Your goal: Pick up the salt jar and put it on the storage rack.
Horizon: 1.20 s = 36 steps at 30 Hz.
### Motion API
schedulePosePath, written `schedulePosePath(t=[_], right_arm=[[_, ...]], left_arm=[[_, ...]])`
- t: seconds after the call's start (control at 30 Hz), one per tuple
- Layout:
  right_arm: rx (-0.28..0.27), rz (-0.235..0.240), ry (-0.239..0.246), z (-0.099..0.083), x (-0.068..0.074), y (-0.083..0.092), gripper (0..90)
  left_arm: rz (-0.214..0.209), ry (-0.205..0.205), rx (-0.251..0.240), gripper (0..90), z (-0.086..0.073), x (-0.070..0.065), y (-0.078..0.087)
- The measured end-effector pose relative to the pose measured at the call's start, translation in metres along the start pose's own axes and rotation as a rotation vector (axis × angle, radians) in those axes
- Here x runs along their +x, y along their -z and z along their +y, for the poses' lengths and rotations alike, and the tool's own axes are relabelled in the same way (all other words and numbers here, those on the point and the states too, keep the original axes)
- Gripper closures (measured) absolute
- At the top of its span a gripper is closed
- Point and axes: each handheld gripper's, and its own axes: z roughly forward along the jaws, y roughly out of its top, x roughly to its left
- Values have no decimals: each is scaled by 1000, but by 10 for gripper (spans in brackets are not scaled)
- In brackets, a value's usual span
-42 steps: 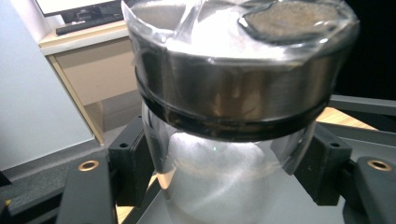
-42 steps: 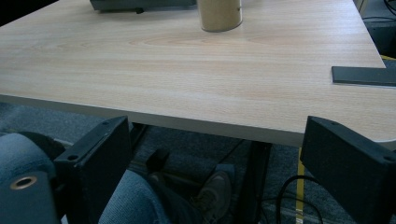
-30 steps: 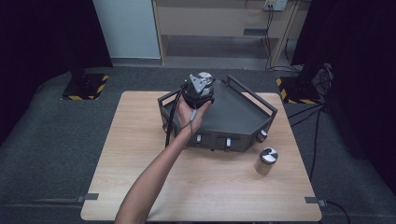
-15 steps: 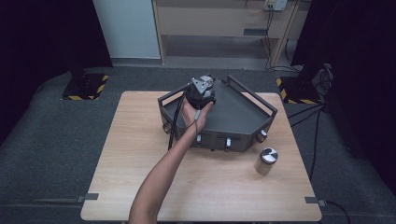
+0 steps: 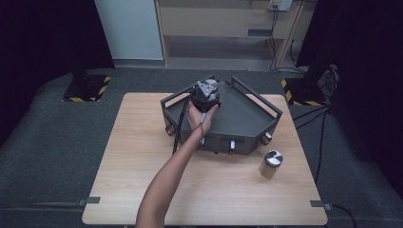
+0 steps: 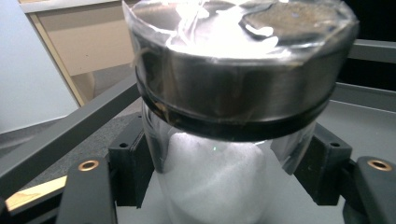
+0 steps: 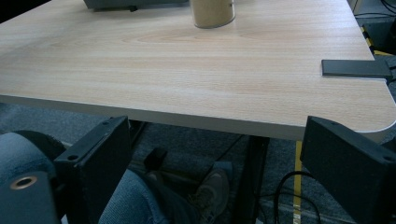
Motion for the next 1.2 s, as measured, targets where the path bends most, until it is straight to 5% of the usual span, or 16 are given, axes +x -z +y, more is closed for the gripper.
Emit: schedulePosePath(t=[0.6,1.13,1.2], right_arm=[[-2,6,7,0,1,1,92],[-6,10,8,0,1,2,92],[-5,12,8,0,1,2,92]], left_arm=[[16,61,6,299,-1,-2,-2],[19,54,8,295,0,-2,-3],[12,78,1,156,0,0,-3]])
